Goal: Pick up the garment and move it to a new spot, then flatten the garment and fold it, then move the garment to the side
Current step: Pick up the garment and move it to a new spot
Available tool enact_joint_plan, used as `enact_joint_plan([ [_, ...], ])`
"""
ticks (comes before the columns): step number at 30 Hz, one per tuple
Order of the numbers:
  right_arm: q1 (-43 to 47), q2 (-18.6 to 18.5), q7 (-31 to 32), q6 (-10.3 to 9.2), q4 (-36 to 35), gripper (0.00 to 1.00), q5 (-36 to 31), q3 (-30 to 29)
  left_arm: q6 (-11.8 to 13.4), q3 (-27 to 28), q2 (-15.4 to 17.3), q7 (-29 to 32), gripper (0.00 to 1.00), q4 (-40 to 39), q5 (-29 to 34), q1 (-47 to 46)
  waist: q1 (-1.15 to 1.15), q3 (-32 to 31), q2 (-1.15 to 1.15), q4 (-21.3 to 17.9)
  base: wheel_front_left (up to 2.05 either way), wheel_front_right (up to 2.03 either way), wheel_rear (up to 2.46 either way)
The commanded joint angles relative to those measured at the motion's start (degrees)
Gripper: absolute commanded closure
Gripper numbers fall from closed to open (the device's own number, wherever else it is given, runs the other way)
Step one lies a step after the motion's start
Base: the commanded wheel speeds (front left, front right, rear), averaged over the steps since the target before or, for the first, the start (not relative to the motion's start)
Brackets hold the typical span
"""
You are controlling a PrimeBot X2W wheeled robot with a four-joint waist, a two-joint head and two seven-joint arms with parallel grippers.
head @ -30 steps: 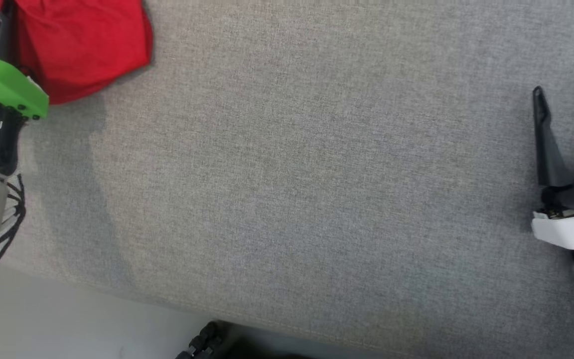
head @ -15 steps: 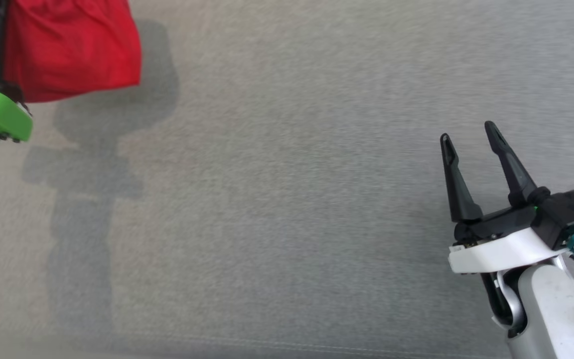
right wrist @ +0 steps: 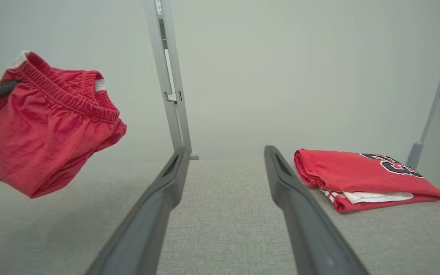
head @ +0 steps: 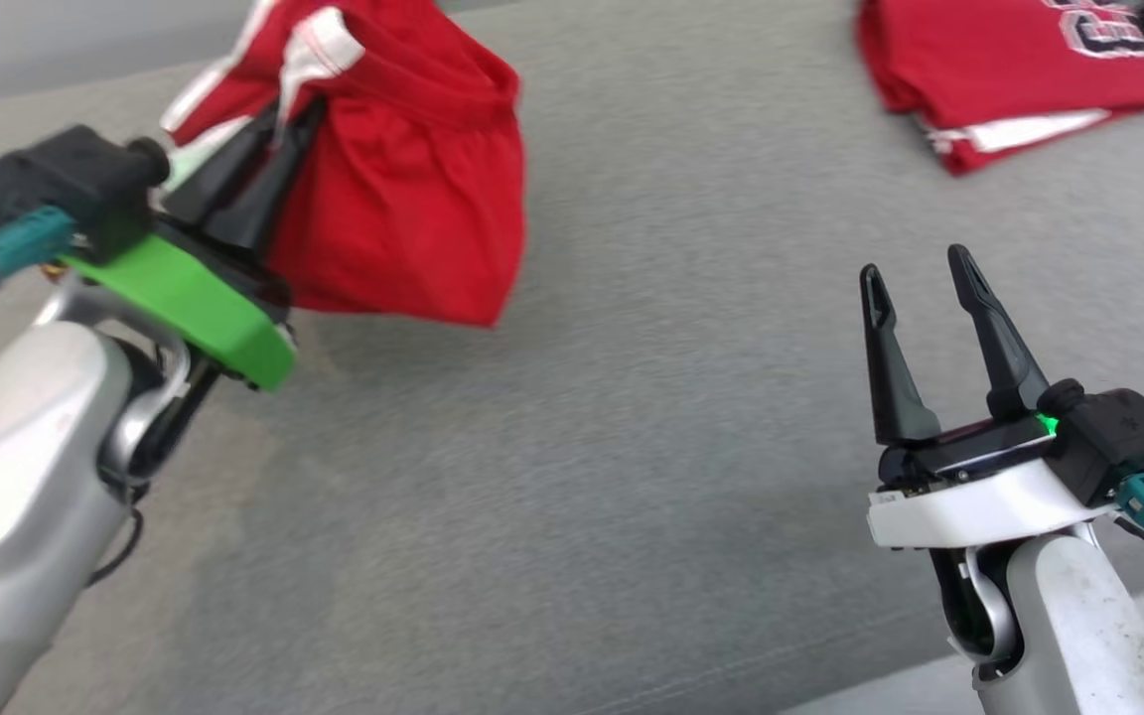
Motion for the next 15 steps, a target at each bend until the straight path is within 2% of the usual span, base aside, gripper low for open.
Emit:
enact_joint_plan([
  [1, -0.06, 0.53, 0.0, 0.01, -0.33, 0.0, 0.3, 0.19, 0.08, -0.84, -0.57, 0.65, 1.0, 0.01, 0.97, 0.8, 0.0, -2.22, -0.01, -11.4, 0.0, 0.0, 0.0],
  [7, -1.52, 1.7, 0.0, 0.01, -1.48, 0.0, 1.05, -0.99, -0.96, -4.77, -4.24, 4.88, 1.0, 2.63, -0.59, 0.27, 0.0, 4.28, -0.01, -14.72, 0.0, 0.0, 0.0],
  [12, -2.56, 2.23, 0.0, 0.01, -2.17, 0.0, 1.11, -1.57, -1.55, -6.74, -6.99, 6.54, 1.0, 8.24, -1.73, -1.37, 0.0, 9.99, -0.01, -14.35, 0.0, 0.0, 0.0],
  [14, -3.24, 2.33, 0.0, 0.01, -2.35, 0.0, 1.07, -1.58, -1.61, -7.99, -7.61, 5.89, 1.0, 11.57, 0.29, -1.97, 0.0, 11.71, -0.01, -13.83, 0.0, 0.0, 0.0],
  [15, -3.5, 2.43, 0.0, 0.01, -2.44, 0.0, 1.0, -1.57, -1.68, -8.64, -8.2, 5.08, 0.73, 13.26, 1.06, -1.84, 0.0, 12.38, -0.01, -13.46, 0.0, 0.0, 0.0],
])
